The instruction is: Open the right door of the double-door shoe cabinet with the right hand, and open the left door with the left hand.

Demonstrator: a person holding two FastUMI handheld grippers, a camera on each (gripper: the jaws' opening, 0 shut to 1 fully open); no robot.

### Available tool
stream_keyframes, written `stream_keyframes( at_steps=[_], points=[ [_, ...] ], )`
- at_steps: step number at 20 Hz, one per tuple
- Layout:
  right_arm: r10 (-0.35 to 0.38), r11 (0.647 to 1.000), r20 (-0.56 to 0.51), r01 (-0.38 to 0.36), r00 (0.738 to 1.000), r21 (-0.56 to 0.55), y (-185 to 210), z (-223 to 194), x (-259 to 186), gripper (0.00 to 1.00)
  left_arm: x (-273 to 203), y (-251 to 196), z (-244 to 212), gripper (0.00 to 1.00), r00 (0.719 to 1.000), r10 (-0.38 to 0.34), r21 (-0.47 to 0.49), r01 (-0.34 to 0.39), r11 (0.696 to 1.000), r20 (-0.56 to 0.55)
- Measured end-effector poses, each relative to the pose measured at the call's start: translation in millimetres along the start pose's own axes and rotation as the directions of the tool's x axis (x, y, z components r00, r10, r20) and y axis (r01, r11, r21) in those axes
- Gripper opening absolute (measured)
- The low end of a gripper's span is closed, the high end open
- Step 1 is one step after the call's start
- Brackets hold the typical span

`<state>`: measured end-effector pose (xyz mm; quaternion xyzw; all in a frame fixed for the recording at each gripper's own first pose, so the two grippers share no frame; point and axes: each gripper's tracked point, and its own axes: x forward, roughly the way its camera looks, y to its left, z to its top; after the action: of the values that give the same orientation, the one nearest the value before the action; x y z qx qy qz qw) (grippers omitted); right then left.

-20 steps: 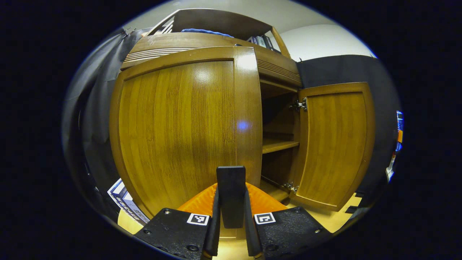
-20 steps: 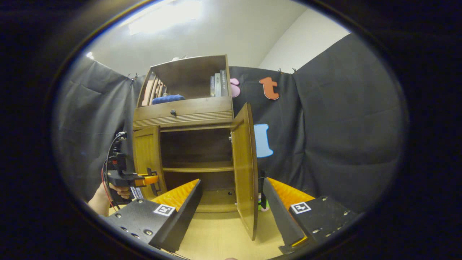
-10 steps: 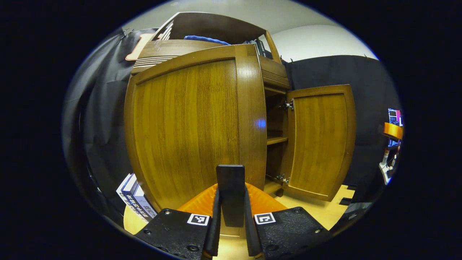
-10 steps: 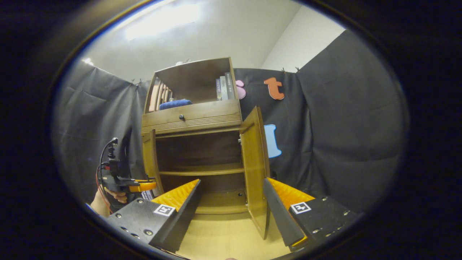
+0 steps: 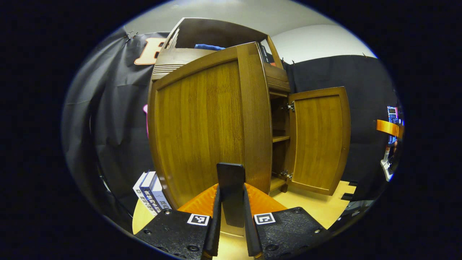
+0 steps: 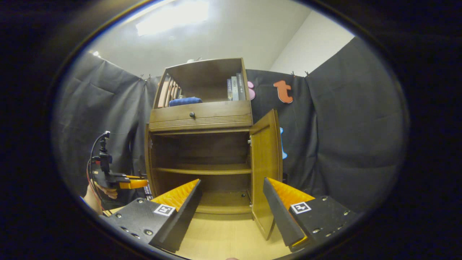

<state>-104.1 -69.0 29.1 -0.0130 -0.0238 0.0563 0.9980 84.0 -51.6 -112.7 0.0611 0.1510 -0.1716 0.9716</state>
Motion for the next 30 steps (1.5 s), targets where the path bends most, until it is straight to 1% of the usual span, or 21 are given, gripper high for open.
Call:
stream_keyframes(
  at_steps=[4,8,10,13,14,16,17,18,19,20,26,27,29,30],
  points=[
    [0.024,1.0,-0.006,-0.024,1.0,-0.007,14,-4,2,1.0,-16,12,-1,0.3,0.999,0.04,-0.01,-0.04,0.999,0.003],
    [0.036,0.999,-0.006,-0.036,0.999,-0.031,25,-3,6,1.0,-29,24,-4,0.29,0.995,0.096,-0.013,-0.096,0.995,0.013],
    [0.048,0.998,0.0,-0.048,0.999,-0.034,33,0,8,1.0,-36,31,-4,0.3,0.992,0.122,-0.005,-0.122,0.992,0.019],
    [0.054,0.998,0.02,-0.053,0.998,-0.041,38,7,8,1.0,-41,54,-13,0.29,0.983,0.182,0.004,-0.182,0.983,0.002],
    [0.052,0.998,0.027,-0.05,0.998,-0.043,39,8,8,1.0,-48,64,-12,0.31,0.977,0.215,0.006,-0.215,0.977,0.001],
    [0.057,0.998,0.037,-0.055,0.998,-0.04,44,10,8,1.0,-50,81,-15,0.19,0.968,0.251,0.003,-0.251,0.968,0.0],
    [0.061,0.998,0.037,-0.06,0.997,-0.037,46,10,9,1.0,-53,86,-14,0.14,0.966,0.257,-0.004,-0.257,0.967,0.007],
    [0.062,0.997,0.037,-0.061,0.997,-0.038,48,10,10,1.0,-56,91,-14,0.19,0.965,0.262,-0.01,-0.262,0.965,0.002],
    [0.063,0.997,0.036,-0.061,0.997,-0.041,49,8,11,1.0,-60,98,-16,0.12,0.964,0.266,-0.024,-0.266,0.964,0.001],
    [0.062,0.997,0.034,-0.061,0.997,-0.045,51,7,12,1.0,-63,102,-15,0.17,0.964,0.265,-0.04,-0.265,0.963,-0.003],
    [0.092,0.995,0.016,-0.091,0.996,-0.048,72,-1,20,1.0,-76,131,-18,0.08,0.971,0.24,-0.077,-0.24,0.968,-0.005],
    [0.096,0.994,0.016,-0.095,0.995,-0.048,75,-2,21,1.0,-77,135,-18,0.06,0.972,0.234,-0.079,-0.234,0.969,-0.004],
    [0.102,0.994,0.015,-0.101,0.995,-0.043,80,-3,20,1.0,-79,140,-18,0.02,0.98,0.2,-0.07,-0.199,0.978,0.008],
    [0.101,0.994,0.015,-0.1,0.995,-0.04,80,-3,22,1.0,-79,143,-18,0.03,0.982,0.188,-0.066,-0.186,0.98,0.015]
  ],
)
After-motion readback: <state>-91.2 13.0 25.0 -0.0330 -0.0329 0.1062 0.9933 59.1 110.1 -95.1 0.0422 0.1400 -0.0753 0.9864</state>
